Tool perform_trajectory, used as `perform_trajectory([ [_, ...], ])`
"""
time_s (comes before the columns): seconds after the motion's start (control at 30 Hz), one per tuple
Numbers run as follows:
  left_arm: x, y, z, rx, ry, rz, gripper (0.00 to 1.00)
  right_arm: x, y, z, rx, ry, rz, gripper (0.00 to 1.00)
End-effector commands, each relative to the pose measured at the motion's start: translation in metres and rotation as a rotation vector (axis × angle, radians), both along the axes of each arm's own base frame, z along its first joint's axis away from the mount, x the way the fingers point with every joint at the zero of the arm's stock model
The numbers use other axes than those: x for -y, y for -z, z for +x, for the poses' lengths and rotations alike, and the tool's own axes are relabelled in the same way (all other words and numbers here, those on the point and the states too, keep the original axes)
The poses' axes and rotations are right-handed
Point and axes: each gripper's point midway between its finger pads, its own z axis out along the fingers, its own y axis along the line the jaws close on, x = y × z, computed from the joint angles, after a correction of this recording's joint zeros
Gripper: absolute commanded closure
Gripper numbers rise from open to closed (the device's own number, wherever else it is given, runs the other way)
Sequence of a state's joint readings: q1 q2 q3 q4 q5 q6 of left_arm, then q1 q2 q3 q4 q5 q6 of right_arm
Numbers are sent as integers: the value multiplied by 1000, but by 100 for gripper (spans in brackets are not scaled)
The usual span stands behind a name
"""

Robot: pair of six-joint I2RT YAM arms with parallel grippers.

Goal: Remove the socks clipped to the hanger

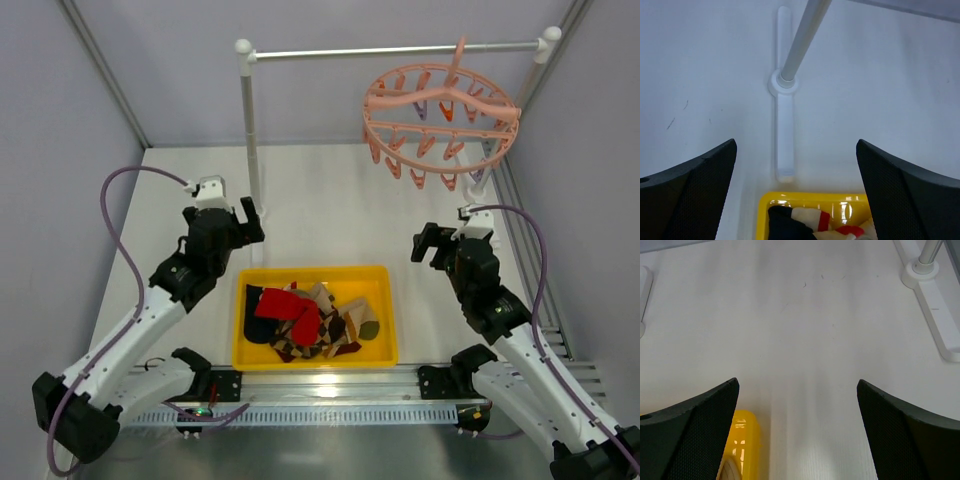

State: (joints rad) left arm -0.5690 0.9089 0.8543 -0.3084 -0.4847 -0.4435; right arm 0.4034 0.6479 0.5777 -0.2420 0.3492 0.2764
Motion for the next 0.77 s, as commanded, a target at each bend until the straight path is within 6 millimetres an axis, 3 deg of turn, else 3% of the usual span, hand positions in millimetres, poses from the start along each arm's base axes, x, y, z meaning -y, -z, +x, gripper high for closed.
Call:
perform_trajectory([
  [0.0,-6,-4,19,38,-30,-34,0,6,-8,-1,33,29,12,0],
  [0.3,-32,2,13,74,-140,-9,0,8,-11,-3,45,33,15,0],
  [0.73,-28,3,14,85,-116,-7,0,8,-9,-1,39,35,11,0],
])
